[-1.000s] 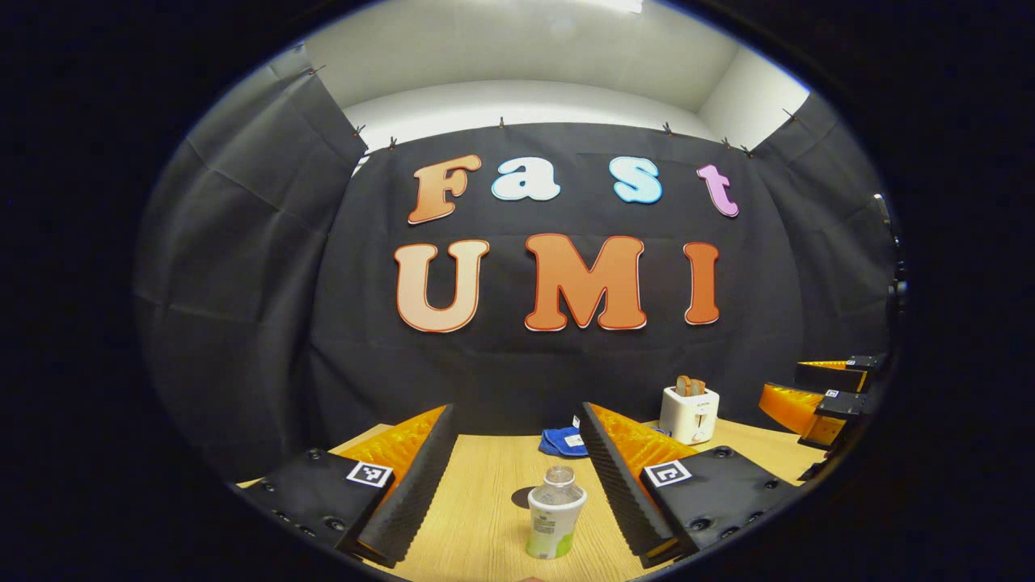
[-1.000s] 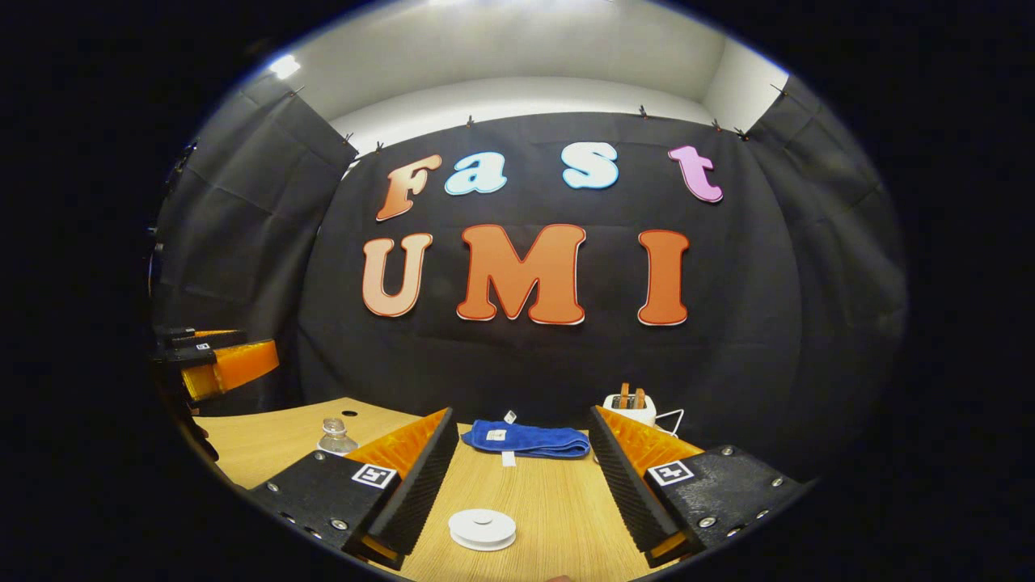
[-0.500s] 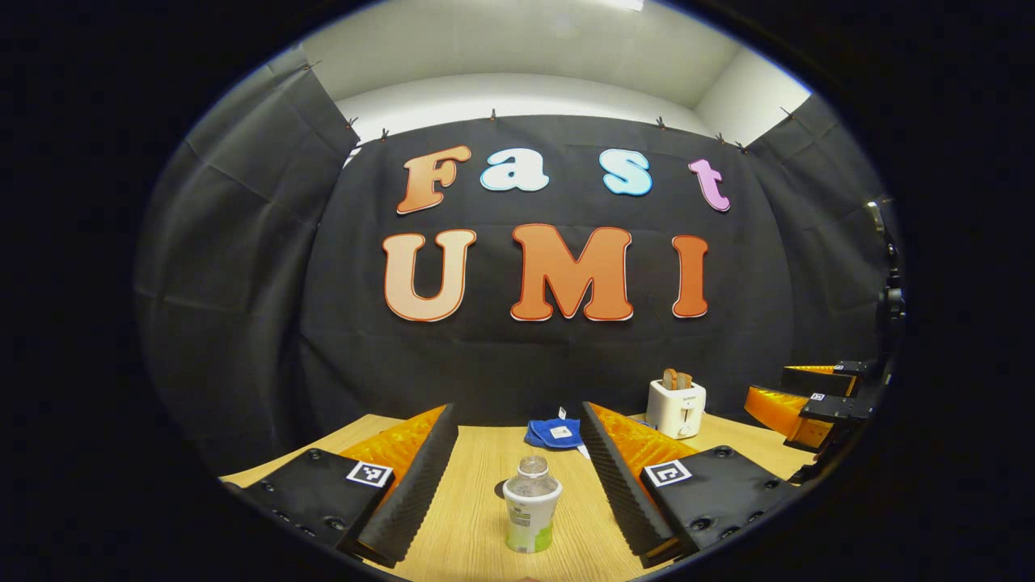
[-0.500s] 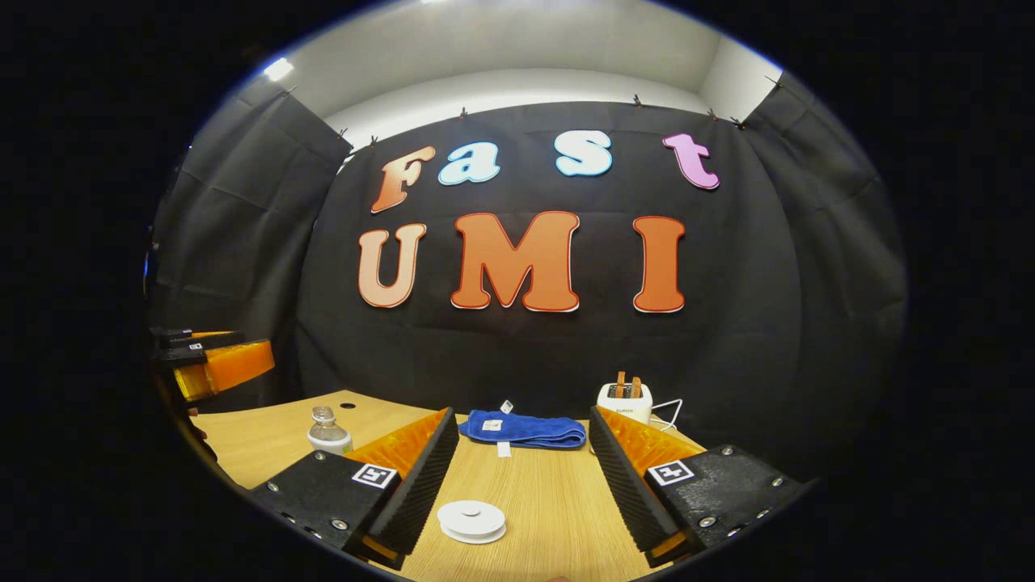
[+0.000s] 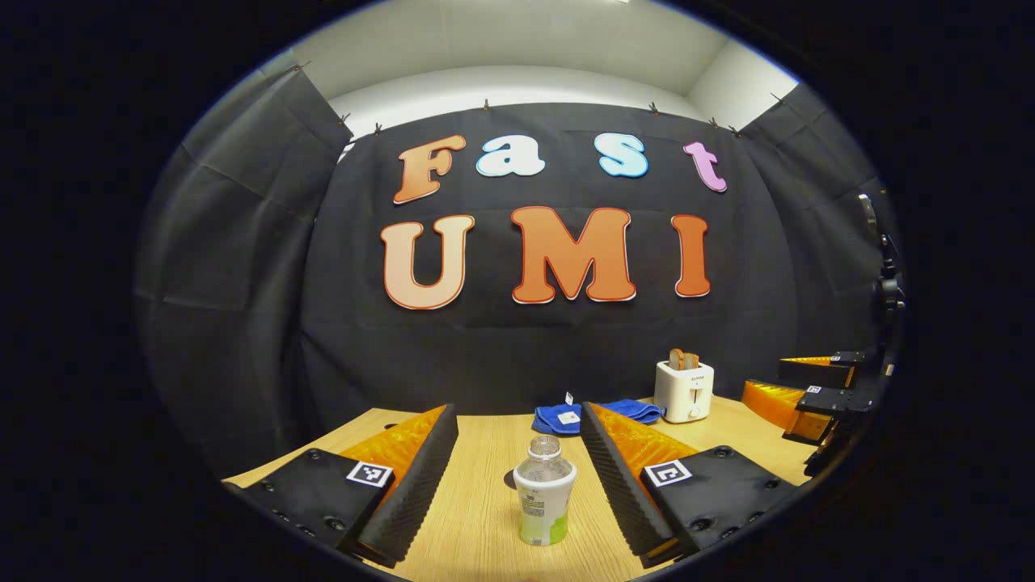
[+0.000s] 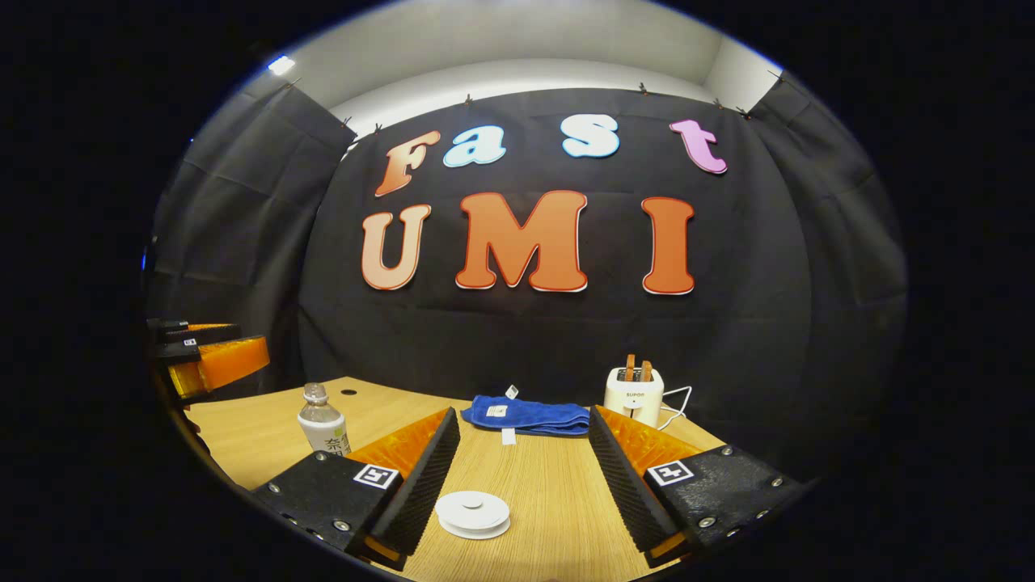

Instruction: Open the teacup lid with one hand, grasp the water bottle and pour water into the teacup with the other hand; after pouring, place the water bottle on the coaster and then close the teacup lid.

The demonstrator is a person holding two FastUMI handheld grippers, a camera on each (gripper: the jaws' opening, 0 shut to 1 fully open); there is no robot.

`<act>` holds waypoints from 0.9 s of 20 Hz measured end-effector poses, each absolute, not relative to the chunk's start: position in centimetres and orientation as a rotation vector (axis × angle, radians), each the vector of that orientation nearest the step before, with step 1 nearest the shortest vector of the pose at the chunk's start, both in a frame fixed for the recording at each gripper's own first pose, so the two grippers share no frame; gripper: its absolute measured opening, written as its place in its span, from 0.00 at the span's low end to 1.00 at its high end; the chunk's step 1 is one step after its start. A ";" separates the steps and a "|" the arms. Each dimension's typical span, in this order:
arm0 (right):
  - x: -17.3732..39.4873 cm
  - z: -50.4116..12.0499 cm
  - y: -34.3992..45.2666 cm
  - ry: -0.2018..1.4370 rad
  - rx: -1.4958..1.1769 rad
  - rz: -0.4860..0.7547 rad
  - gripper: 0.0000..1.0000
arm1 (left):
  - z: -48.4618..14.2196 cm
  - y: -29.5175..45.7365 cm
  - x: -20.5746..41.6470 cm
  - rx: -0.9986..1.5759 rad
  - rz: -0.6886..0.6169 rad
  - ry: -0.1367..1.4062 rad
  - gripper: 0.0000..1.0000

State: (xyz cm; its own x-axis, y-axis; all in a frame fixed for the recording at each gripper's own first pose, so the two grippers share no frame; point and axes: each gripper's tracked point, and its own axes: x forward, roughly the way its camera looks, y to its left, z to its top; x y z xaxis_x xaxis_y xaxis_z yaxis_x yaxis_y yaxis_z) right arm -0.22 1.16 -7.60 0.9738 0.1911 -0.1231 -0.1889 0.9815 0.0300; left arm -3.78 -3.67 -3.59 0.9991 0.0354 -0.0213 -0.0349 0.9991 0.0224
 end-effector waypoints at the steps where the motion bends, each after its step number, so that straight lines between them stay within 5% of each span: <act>1: -0.2 -8.2 1.8 0.136 0.005 0.206 0.95 | -3.8 -3.9 -3.6 0.025 0.021 0.023 0.97; 12: 1.0 -16.2 6.1 0.312 -0.074 0.321 0.87 | -7.4 -3.2 -3.5 0.058 0.031 0.056 0.97; 18: 2.0 -20.9 6.7 0.421 -0.064 0.316 0.72 | -8.9 -3.5 -3.0 0.073 0.027 0.088 0.98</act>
